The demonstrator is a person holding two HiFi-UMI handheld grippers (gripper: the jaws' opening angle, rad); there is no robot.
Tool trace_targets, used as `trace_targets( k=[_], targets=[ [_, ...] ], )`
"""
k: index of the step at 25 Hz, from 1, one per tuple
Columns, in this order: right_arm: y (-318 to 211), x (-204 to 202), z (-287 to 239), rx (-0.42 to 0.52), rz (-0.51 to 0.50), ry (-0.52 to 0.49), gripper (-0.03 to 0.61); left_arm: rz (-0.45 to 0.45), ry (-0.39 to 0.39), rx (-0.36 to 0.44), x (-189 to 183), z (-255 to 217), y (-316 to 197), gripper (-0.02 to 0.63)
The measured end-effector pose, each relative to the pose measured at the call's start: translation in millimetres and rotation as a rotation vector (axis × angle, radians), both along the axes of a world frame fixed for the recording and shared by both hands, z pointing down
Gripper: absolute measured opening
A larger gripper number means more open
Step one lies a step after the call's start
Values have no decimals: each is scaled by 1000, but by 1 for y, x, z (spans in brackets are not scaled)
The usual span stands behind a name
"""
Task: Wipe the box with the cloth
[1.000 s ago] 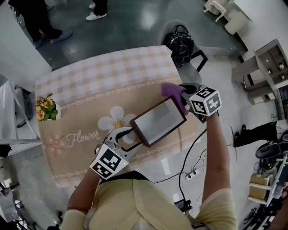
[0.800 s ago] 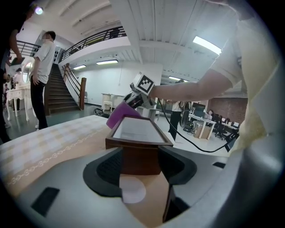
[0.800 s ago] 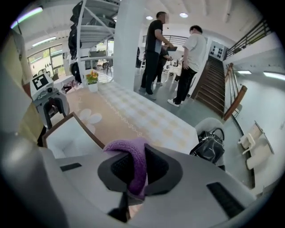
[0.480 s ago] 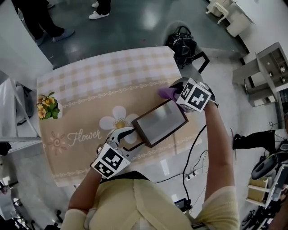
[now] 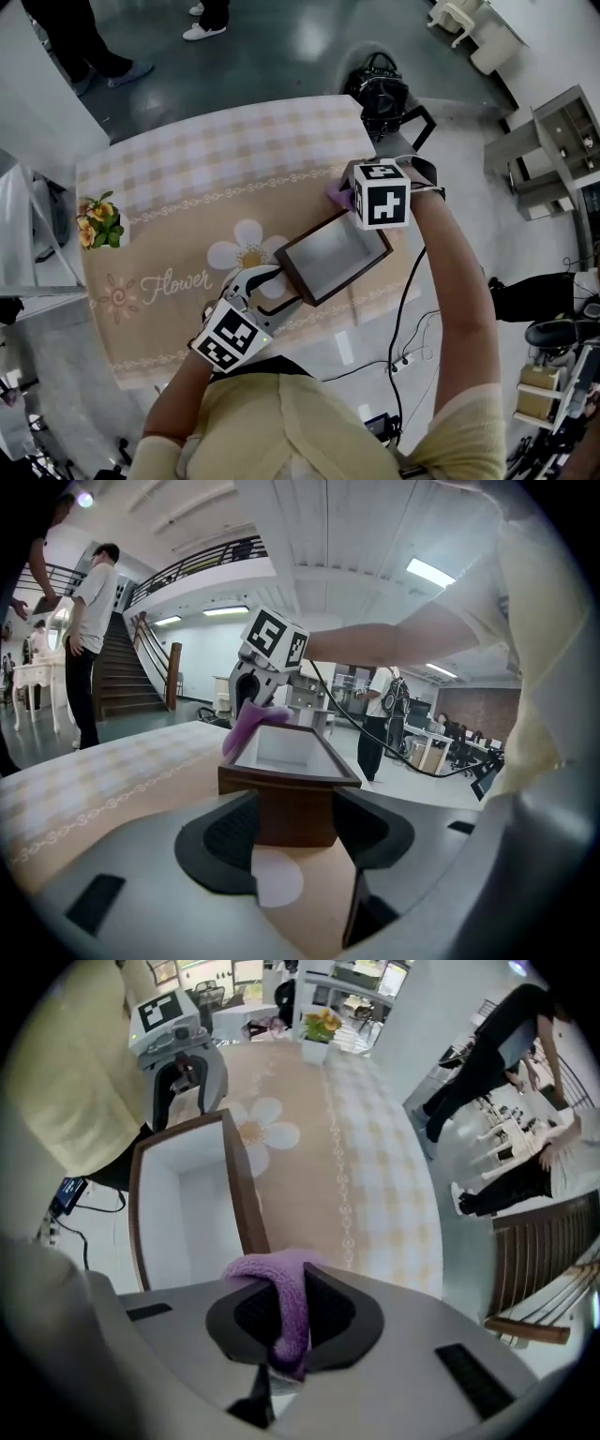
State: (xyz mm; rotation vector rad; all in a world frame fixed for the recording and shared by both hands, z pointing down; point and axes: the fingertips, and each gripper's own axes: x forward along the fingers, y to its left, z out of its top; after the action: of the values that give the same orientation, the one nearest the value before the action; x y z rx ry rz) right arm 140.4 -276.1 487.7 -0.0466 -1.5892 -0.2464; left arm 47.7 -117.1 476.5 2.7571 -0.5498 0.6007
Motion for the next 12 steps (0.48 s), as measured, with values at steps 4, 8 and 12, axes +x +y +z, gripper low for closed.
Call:
trace_targets(
  k=[4, 8, 12],
  targets=[
    [10, -13, 4, -42, -90, 62, 44, -4, -3, 7, 0, -1, 0, 255],
    [21, -31, 4, -140, -67, 25, 44, -20, -5, 9, -7, -2, 0, 255],
    [26, -43, 5, -203, -59, 9, 44, -41, -11, 8, -14, -1, 1, 255]
  ],
)
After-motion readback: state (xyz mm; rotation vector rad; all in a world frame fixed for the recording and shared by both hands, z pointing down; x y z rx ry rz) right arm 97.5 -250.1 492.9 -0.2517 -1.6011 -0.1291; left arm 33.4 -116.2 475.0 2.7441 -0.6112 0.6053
